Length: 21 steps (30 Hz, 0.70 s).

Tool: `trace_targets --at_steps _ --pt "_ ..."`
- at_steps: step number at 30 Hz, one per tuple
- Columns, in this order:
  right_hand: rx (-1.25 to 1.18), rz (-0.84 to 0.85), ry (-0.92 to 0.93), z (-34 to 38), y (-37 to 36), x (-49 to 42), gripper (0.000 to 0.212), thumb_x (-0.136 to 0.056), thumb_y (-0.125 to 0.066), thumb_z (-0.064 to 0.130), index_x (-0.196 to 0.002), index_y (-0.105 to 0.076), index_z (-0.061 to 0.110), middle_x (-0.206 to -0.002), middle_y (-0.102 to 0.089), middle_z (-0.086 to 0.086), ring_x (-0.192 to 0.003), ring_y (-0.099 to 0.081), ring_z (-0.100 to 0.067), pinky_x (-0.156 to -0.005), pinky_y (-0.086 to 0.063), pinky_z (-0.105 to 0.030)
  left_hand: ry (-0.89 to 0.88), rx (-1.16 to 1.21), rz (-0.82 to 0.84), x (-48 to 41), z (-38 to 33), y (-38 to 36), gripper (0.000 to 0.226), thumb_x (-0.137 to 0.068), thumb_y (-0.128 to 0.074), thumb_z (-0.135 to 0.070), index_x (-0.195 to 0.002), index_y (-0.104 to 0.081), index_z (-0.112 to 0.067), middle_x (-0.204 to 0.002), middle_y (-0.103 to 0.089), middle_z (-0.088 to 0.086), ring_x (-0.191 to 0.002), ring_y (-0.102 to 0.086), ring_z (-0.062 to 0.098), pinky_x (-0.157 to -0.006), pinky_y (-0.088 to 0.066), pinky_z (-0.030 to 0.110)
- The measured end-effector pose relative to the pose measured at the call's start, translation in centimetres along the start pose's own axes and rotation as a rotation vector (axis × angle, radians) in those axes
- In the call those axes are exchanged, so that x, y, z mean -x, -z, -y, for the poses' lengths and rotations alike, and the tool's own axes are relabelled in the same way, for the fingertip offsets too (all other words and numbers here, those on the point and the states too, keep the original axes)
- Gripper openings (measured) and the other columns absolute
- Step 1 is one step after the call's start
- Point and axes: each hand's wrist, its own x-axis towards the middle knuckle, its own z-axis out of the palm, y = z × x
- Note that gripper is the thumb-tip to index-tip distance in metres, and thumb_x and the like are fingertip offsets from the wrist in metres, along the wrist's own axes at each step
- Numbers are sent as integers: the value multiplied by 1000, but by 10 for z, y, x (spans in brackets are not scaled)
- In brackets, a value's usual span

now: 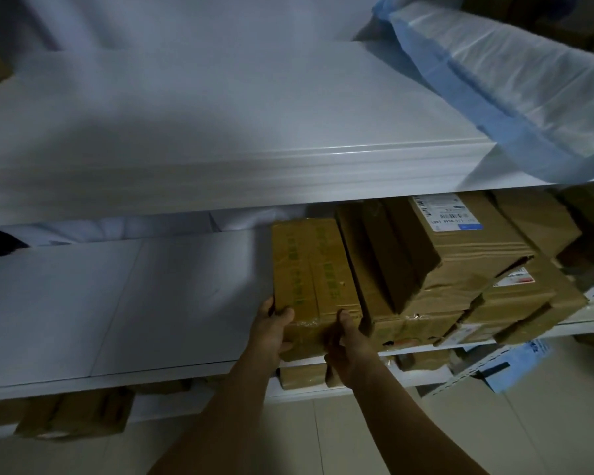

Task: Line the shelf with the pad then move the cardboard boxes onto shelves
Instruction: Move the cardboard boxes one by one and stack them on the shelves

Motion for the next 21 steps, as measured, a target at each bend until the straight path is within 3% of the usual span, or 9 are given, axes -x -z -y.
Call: trace_targets --at_steps 4,7,9,13,15,17,21 --pt "22 -15 6 1 -4 6 46 -91 -56 40 -126 -47 11 -105 -59 -11 -107 -56 -32 -88 -45 -42 -30 -33 24 3 1 2 47 -95 -54 -17 -139 -45 -32 -132 -55 0 -115 -54 27 -94 -49 50" --pt "12 -25 -9 2 -8 21 45 -93 -55 37 -126 -45 9 -119 -56 -16 -116 -54 -35 -93 -43 -44 -38 -77 -1 14 -6 6 37 -96 -53 -18 -133 -51 -20 -127 -59 3 -110 -56 25 -89 -48 43" --pt "18 -2 -20 1 -15 38 33 -94 -56 31 -117 -48 9 -116 -56 -15 -117 -53 -34 -94 -42 -46 -29 -79 -55 25 -14 14 35 -95 -55 -18 -129 -50 -11 -125 -55 4 -108 -53 24 -91 -45 42" --pt "102 96 -9 -8 -46 81 17 -92 -59 24 -99 -64 9 -87 -63 -10 -79 -59 -22 -70 -48 -32 -79 -56 -149 55 -35 49 22 -93 -57 -19 -111 -59 -6 -108 -57 9 -96 -51 22 -89 -45 37" --pt "112 163 12 -15 -72 106 30 -98 -47 29 -81 -61 9 -71 -57 -8 -64 -51 -19 -61 -41 -28 -137 -24 -172 75 -46 73 17 -95 -54 -25 -95 -59 -8 -98 -57 6 -94 -53 22 -91 -46 36" --pt "148 263 66 -22 -105 134 43 -101 -36 36 -69 -53 13 -62 -52 -5 -53 -43 -14 -51 -31 -24 -200 29 -206 97 -59 102 27 -96 -50 -29 -80 -61 -10 -90 -60 5 -91 -56 24 -90 -47 37" --pt "217 519 183 -28 -178 215 37 -99 -43 30 -71 -58 11 -52 -58 -3 -41 -41 -13 -44 -25 -21 -388 12 -331 137 -98 177 21 -84 -64 -20 -67 -59 -9 -68 -60 8 -67 -55 23 -67 -44 31"
